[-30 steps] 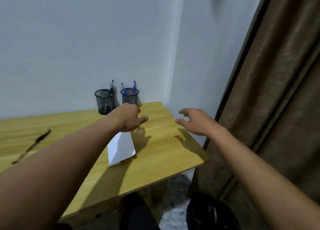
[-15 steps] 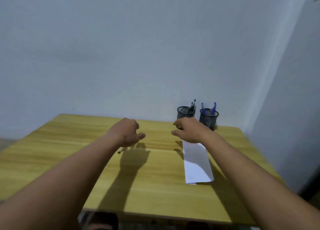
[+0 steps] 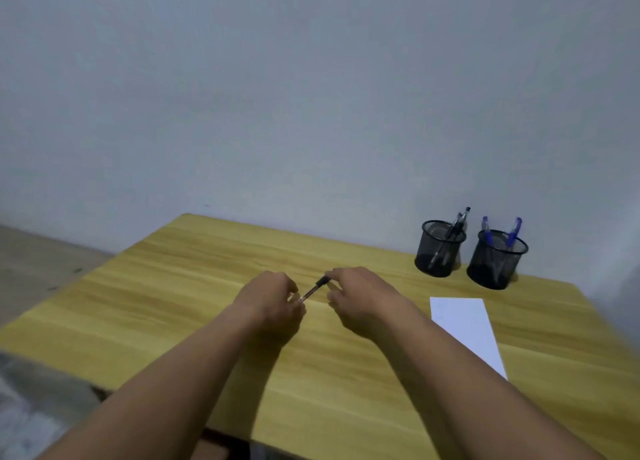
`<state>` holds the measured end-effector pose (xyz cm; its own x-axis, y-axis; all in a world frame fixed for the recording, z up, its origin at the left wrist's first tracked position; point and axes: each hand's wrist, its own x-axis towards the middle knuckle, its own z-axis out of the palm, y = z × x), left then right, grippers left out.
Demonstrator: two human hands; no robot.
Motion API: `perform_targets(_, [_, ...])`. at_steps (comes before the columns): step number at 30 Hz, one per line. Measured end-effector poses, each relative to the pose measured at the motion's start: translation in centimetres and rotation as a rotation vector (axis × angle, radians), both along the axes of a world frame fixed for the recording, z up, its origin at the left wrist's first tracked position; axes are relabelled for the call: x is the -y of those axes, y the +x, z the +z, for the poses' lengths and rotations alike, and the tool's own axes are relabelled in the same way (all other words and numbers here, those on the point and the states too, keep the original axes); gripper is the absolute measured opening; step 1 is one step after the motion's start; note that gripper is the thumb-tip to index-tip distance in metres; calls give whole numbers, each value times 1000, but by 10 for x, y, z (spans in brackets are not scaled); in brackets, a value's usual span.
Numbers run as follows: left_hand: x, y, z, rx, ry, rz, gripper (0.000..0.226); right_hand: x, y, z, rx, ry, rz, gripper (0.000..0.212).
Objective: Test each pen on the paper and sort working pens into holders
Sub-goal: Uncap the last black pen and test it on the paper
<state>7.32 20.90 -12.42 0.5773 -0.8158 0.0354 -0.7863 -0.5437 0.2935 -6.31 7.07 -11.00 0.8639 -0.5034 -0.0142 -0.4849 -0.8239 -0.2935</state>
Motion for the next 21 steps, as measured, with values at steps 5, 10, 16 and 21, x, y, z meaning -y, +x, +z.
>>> perform_targets(5, [0,5,-9,25,-95,-23,21,-1,15,-13,-20,-84,92,33])
perform_targets(10, [4,8,1,-16,-189,-76,25,2,12,-20,49,-213,74,17])
perform_targets(16, [13,-16,28,-75,-552,-55,37,3,-16,-7,281,-157,-56,17])
perform_targets(21, [29,-49,42,-315,-673,-13,41,12,-46,16,702,289,-362,7])
